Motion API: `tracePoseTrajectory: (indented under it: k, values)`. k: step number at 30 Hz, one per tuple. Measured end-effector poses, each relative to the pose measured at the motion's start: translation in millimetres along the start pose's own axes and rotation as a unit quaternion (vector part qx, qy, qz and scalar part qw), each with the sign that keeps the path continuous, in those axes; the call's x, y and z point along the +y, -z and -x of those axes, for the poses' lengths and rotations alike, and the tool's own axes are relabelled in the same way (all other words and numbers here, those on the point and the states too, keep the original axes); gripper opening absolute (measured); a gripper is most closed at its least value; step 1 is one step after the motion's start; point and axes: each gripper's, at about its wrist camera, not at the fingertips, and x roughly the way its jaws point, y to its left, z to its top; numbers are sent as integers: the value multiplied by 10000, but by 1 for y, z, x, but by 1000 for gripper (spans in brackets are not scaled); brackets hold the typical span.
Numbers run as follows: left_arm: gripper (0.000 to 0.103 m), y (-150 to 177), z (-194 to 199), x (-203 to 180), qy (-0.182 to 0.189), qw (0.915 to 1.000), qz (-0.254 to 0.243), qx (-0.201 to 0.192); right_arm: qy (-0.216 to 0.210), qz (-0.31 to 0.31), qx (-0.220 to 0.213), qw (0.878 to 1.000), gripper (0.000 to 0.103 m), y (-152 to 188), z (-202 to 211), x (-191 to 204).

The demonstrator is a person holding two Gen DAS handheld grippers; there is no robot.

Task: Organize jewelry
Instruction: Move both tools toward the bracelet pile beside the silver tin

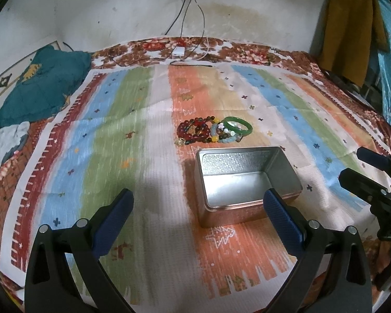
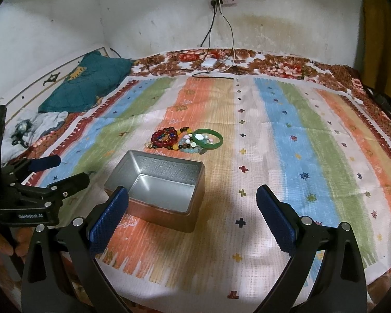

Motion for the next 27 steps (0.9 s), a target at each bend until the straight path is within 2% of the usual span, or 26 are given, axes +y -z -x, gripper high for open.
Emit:
tracePoseTrajectory:
  k: [11,27]
  values:
    - [97,-15,-8,-5,-110,9997,-227,-29,73,46,15,10000,99,-13,-7,-1]
    - [97,-36,-29,4,-111,9998,-108,113,52,-11,5,10000,99,-38,-19,-8]
